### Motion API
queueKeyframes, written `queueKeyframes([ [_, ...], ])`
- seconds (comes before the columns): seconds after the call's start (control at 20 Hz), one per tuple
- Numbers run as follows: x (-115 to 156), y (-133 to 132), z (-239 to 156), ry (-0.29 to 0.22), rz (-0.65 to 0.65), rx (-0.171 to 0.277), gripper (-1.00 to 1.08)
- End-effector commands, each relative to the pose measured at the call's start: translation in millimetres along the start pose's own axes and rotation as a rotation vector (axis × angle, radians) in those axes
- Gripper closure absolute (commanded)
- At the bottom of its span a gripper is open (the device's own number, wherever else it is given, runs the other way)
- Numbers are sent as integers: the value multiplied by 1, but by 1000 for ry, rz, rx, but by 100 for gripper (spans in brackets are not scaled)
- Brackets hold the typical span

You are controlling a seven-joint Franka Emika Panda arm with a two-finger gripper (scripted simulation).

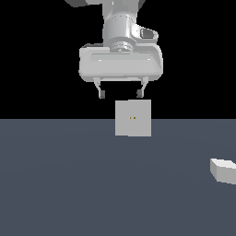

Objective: Plug the charger into the wall socket.

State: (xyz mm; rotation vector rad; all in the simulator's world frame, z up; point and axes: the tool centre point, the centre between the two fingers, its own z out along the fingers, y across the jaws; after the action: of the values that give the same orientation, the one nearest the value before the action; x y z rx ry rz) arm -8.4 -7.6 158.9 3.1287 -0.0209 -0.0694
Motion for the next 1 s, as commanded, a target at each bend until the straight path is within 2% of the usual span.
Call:
queueKeyframes([
  [0.0,0,0,0,0,0,0,-92],
  [0.45,-6,19,10,16,45,-1,-92],
  [0.95,-34,84,44,71,200,-4,-92],
])
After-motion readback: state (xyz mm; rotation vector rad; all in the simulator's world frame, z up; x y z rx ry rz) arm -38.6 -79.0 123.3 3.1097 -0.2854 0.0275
